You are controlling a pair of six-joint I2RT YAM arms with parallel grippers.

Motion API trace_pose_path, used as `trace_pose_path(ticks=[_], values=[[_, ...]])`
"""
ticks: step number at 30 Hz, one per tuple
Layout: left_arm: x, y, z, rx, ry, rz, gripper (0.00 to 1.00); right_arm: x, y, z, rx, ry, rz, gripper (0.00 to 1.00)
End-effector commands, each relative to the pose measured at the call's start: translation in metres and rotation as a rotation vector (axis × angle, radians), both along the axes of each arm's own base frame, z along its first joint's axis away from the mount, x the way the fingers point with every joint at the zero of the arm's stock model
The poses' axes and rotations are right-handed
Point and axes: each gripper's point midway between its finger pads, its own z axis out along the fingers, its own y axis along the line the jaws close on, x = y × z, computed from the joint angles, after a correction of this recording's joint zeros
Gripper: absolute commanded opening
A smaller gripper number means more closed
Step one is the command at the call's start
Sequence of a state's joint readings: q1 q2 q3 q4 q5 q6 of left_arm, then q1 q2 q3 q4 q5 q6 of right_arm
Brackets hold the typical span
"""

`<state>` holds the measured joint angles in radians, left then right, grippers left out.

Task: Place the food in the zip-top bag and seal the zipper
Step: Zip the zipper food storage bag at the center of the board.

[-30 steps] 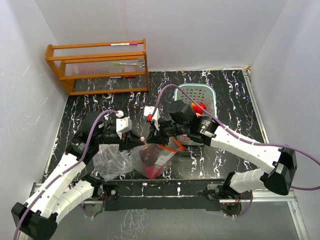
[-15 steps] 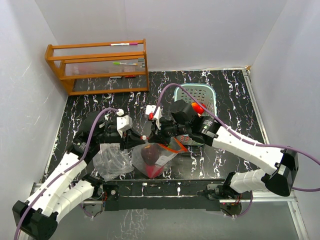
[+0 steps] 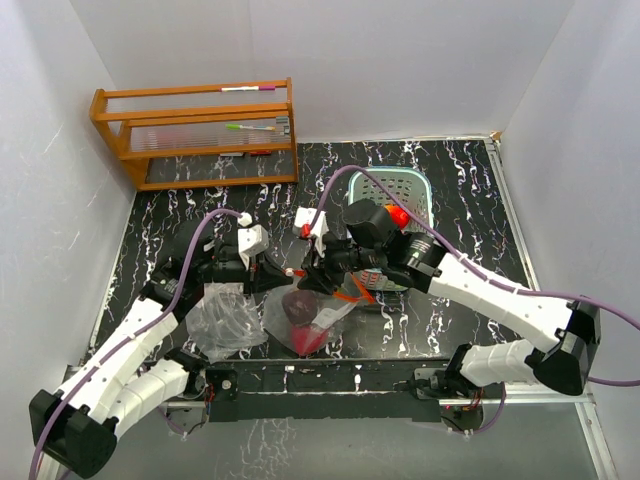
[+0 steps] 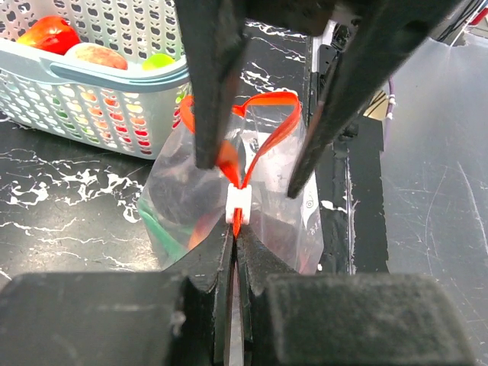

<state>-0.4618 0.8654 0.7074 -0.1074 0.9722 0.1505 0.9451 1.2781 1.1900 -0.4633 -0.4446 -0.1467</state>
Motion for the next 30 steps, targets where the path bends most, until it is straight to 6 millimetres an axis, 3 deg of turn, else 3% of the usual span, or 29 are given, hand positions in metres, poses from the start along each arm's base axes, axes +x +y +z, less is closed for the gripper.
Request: trace_pose_path(ticks=[1, 7, 15, 26, 30], values=[[-0.005, 0.003, 0.019, -0.018, -0.069, -0.007, 0.0, 0.0, -0.004, 0.068, 0.151, -0.154, 0.011, 0.55], [-0.004, 0.003, 0.022, -0.013, -0.063, -0.008, 0.0, -0.011, -0.009, 0.095, 0.222, -0.246, 0.078, 0.74], [-0.007, 0.003, 0.027, -0.025, -0.076, -0.016, 0.0, -0.004, 0.01, 0.089, 0.186, -0.239, 0.13, 0.76], [-0.008, 0.002, 0.026, -0.028, -0.076, -0.024, 0.0, -0.001, 0.028, 0.066, 0.156, -0.16, 0.165, 0.68], [-0.007, 0.003, 0.024, -0.026, -0.074, -0.021, 0.0, -0.003, 0.031, 0.064, 0.155, -0.147, 0.181, 0.57]])
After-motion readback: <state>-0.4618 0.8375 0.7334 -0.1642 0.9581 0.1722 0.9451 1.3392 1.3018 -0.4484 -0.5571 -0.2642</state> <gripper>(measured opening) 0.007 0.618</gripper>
